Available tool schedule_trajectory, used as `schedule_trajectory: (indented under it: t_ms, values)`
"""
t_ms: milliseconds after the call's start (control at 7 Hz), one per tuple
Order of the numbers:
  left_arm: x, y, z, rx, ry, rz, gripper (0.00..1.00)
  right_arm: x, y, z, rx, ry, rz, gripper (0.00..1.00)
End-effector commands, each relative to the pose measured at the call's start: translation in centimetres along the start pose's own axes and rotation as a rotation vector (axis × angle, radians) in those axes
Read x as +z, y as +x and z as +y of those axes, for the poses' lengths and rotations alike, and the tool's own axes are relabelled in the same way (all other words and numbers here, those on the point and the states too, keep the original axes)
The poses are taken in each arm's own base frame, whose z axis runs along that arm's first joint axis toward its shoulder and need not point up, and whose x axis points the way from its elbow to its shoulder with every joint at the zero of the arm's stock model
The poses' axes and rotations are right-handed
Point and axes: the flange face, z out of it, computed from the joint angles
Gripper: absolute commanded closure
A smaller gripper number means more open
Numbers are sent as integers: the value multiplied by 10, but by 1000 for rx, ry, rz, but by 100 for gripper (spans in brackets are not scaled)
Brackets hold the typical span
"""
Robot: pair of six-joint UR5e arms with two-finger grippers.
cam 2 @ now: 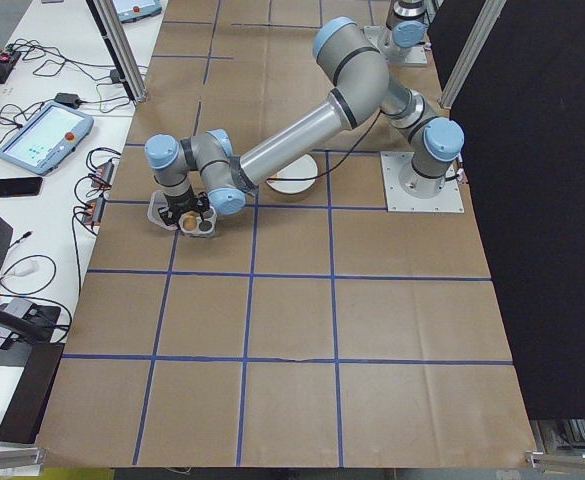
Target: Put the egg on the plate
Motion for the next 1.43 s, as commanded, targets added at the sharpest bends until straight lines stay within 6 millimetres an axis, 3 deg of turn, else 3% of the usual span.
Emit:
schedule_trajectory:
  t_ms: [0,286,429,714,857,1143,1286]
  values:
    - [-3,0,-1,-1,-1,-9,47,1,0,0,0,-1,-1,0]
    - [-17,1,0,-2,-2,-29,53,0,0,0,0,0,-1,0]
    - [-37,5,0,-2,-5,-48,53,0,0,0,0,0,-1,0]
    - [-92,31,7,-11,-8,-71,53,0,0,0,0,0,-1,0]
    - [-112,53,9,-61,-8,-73,53,0,0,0,0,0,-1,0]
    - [-133,125,6,-380,-3,-16,53,0,0,0,0,0,0,0]
    - [-135,169,-22,-565,-6,6,53,0,0,0,0,0,-1,0]
